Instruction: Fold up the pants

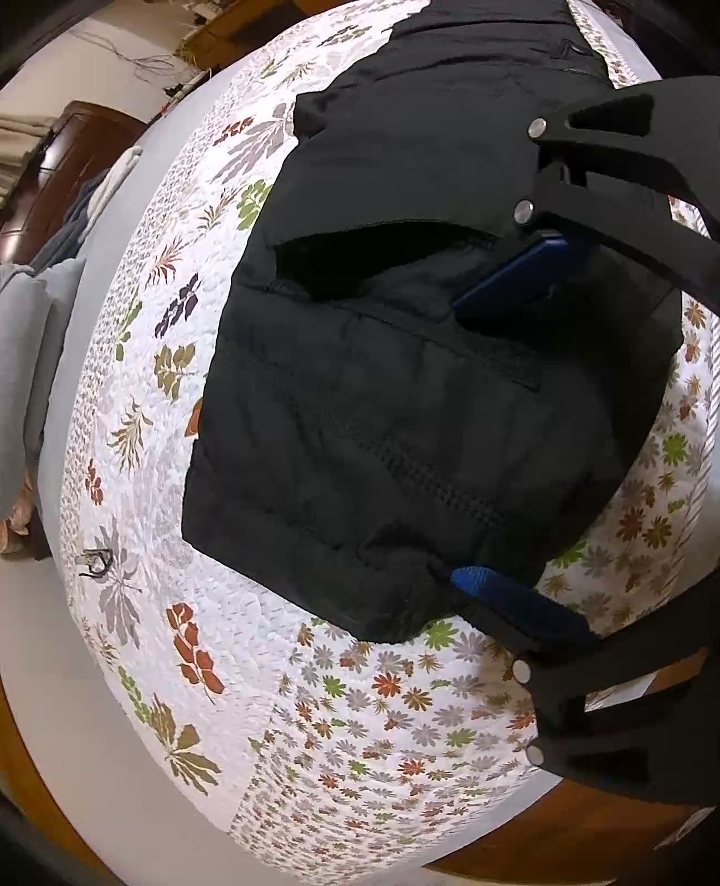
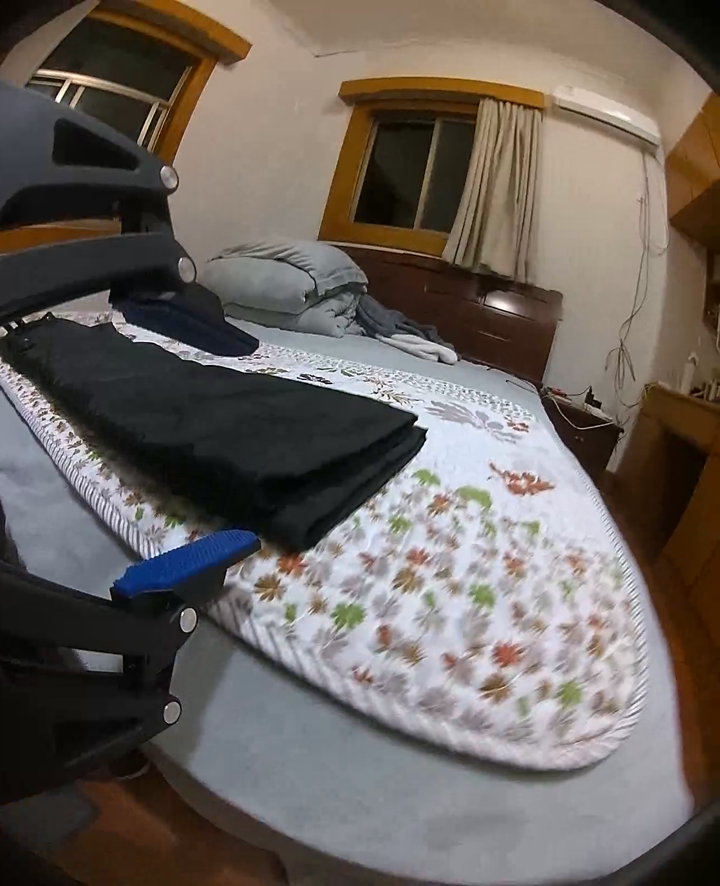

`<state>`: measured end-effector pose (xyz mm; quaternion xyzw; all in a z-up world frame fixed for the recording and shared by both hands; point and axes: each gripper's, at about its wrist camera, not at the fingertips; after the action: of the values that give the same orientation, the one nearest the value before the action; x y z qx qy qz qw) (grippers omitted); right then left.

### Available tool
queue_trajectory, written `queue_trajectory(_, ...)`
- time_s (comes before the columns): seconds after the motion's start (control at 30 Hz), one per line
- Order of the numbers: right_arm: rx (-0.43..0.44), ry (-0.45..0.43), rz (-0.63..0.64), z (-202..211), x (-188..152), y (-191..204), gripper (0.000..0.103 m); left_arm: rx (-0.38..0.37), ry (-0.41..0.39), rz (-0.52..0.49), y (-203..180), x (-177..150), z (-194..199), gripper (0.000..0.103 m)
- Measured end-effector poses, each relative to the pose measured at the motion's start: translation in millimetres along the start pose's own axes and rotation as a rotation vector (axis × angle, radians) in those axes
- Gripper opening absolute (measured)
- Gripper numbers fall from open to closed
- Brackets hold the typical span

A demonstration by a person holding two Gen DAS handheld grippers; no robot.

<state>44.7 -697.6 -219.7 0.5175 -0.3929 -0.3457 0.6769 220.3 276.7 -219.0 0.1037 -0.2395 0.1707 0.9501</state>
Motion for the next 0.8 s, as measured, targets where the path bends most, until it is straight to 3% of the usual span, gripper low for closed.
queue_trajectory(0.23,-0.089,0.097,0.099,-29,2,8,0.065,-0.037,-0.035,0.048,-1,-7,22,0.094)
queue_trajectory(0.3,-0.114,0.120,0.135,-38,8,14,0.047,-0.054,-0.052,0.076,0,-9,29,0.094)
queue_trajectory(0.33,-0.117,0.132,0.150,-41,12,17,0.029,-0.061,-0.057,0.088,0,-11,31,0.094)
queue_trajectory(0.37,-0.130,0.141,0.174,-43,15,22,0.018,-0.072,-0.062,0.098,-2,-13,34,0.094)
queue_trajectory(0.47,-0.167,0.159,0.220,-47,19,26,0.017,-0.098,-0.057,0.087,-11,-18,38,0.094)
queue_trajectory(0.57,-0.207,0.207,0.176,-55,25,7,0.017,-0.092,-0.055,0.051,-22,-20,36,0.094)
queue_trajectory(0.63,-0.184,0.216,0.159,-53,28,6,0.021,-0.090,-0.048,0.052,-23,-20,34,0.094)
queue_trajectory(0.7,-0.143,0.170,0.141,-37,31,10,0.037,-0.095,-0.045,0.067,-20,-19,33,0.094)
queue_trajectory(0.73,-0.139,0.125,0.137,-25,32,12,0.054,-0.100,-0.046,0.075,-19,-19,33,0.094)
queue_trajectory(0.77,-0.142,0.090,0.137,-15,32,13,0.066,-0.105,-0.049,0.079,-18,-20,34,0.094)
queue_trajectory(0.8,-0.124,0.058,0.127,-4,31,11,0.066,-0.108,-0.052,0.080,-18,-20,35,0.094)
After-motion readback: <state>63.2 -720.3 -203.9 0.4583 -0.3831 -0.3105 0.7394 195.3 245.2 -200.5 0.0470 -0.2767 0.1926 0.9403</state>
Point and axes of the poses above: each gripper's, at about its wrist camera, not at the fingertips, and z roughly against the way its jaws point, y to its left, x to its top, and after that the axes turned 13 degrees about x, right-handed
